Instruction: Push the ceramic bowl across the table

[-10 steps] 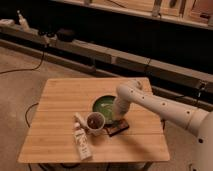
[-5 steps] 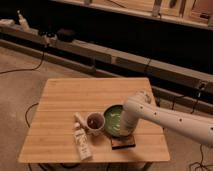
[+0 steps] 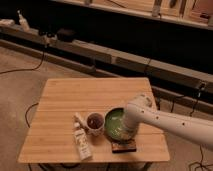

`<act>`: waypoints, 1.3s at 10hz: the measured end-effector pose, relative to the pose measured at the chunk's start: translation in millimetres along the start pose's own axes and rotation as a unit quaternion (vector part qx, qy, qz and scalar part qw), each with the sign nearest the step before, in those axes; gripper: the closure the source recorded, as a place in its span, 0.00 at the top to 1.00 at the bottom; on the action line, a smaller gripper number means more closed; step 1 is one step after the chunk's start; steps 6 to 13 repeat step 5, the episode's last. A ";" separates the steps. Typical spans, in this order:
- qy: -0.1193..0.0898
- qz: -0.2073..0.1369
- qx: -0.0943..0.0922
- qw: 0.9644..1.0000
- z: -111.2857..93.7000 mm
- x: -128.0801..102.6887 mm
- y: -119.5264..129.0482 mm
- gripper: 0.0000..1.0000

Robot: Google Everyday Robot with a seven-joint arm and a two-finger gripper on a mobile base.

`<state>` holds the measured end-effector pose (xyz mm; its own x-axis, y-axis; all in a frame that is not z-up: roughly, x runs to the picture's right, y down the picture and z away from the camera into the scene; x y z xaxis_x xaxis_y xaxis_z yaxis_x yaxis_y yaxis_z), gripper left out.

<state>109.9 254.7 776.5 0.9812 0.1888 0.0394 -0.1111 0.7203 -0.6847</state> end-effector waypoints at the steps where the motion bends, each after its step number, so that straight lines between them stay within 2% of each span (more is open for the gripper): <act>1: 0.000 0.000 0.000 1.000 0.0 -0.3 -0.1 0.50; 3: 0.000 0.000 0.000 1.000 -0.4 -0.3 -0.2 0.72; 5: -0.001 0.001 0.000 1.000 -13.4 -2.2 0.3 0.80; 13: -0.001 0.001 0.000 1.000 -13.4 -2.2 0.3 0.80</act>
